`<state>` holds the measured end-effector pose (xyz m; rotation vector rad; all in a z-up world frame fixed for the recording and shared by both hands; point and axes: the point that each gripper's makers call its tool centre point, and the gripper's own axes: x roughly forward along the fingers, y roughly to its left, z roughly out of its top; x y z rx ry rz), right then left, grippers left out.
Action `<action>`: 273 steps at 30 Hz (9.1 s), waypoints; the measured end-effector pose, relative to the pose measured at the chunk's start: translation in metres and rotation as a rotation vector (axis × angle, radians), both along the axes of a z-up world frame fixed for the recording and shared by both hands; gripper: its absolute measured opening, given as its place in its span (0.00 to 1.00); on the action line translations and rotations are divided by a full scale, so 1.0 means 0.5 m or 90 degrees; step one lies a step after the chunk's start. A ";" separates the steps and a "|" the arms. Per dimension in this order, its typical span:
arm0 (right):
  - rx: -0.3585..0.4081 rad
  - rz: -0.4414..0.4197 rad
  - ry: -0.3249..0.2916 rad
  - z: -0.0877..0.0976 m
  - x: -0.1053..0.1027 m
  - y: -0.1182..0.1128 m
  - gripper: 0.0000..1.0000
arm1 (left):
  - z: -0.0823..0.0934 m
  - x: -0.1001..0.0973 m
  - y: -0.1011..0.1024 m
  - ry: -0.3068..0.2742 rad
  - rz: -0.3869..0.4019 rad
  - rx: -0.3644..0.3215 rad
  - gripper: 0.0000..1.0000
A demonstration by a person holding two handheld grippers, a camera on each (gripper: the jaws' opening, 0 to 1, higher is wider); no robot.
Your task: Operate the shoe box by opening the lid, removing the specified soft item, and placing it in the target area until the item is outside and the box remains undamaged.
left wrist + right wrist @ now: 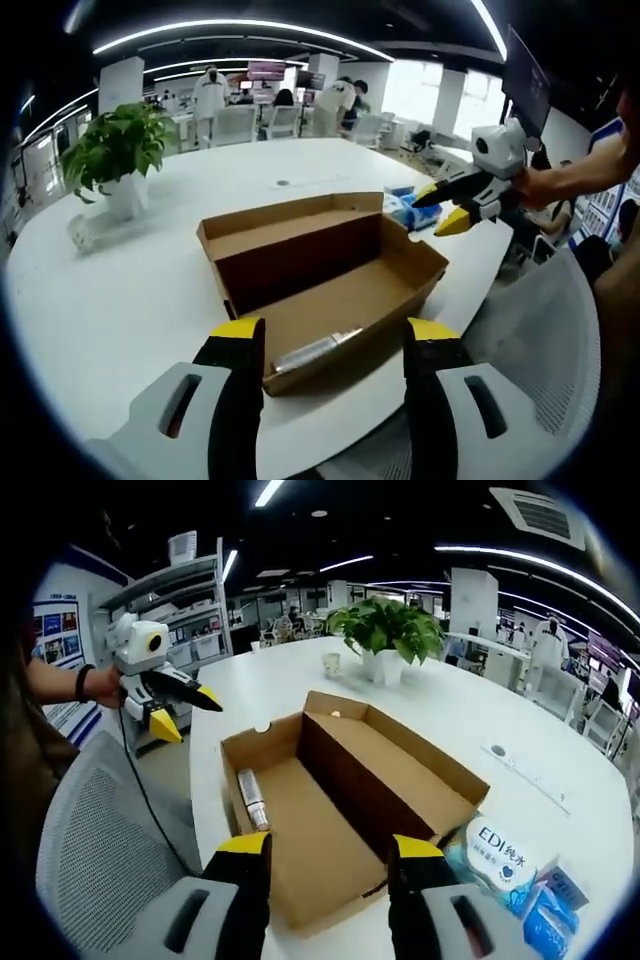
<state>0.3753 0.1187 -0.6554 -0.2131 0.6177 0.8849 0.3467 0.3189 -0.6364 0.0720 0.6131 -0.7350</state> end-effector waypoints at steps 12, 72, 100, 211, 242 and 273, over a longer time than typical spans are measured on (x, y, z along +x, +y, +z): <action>0.003 -0.011 0.012 -0.016 -0.034 0.004 0.44 | -0.010 0.024 -0.015 0.002 -0.025 0.008 0.54; 0.059 -0.054 0.067 -0.034 -0.100 0.004 0.68 | -0.259 0.104 -0.095 0.100 -0.532 0.382 0.60; 0.068 -0.065 0.078 -0.043 -0.104 0.001 0.66 | -0.275 0.107 -0.081 0.097 -0.568 0.418 0.56; 0.072 0.183 0.015 0.063 -0.135 0.134 0.18 | 0.014 -0.065 -0.299 0.010 -0.737 0.148 0.21; 0.138 0.194 0.060 0.075 -0.160 0.143 0.20 | 0.025 -0.097 -0.292 0.061 -0.776 0.124 0.20; 0.163 0.163 0.081 0.098 -0.143 0.128 0.17 | 0.022 -0.089 -0.300 0.078 -0.736 0.086 0.20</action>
